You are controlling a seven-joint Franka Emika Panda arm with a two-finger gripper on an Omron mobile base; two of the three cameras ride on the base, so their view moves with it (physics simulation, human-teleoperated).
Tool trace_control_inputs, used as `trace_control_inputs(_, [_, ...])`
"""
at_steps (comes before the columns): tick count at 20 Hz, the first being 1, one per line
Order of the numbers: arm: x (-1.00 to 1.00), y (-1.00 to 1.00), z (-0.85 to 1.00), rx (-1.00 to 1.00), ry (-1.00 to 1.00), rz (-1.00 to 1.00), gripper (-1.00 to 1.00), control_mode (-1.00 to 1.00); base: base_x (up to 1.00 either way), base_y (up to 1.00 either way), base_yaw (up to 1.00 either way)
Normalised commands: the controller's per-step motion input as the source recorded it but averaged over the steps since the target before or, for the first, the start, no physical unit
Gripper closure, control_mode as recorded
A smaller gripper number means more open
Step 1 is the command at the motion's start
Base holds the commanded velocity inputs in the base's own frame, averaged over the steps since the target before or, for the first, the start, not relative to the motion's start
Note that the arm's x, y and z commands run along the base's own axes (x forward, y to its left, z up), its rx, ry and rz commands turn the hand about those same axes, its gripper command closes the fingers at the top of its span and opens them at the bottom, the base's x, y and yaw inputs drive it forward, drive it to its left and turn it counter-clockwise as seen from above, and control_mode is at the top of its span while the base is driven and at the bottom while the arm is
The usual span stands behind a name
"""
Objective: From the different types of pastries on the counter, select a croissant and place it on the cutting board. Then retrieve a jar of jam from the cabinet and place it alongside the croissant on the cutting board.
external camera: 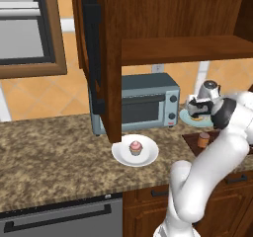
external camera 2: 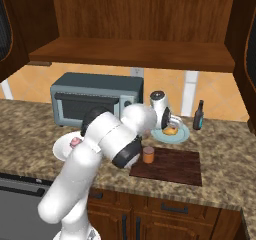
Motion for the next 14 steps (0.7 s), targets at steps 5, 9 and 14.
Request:
trace_control_inputs(5, [0.46, -0.23, 0.34, 0.01, 0.09, 0.07, -1.0, -1.0, 0.0, 0.0, 0.0])
trace_control_inputs(9, [0.08, -0.32, 0.02, 0.05, 0.18, 0.04, -1.0, -1.0, 0.0, 0.0, 0.0])
trace_control_inputs(14, [0.02, -0.24, 0.0, 0.01, 0.21, 0.0, -1.0, -1.0, 0.0, 0.0, 0.0])
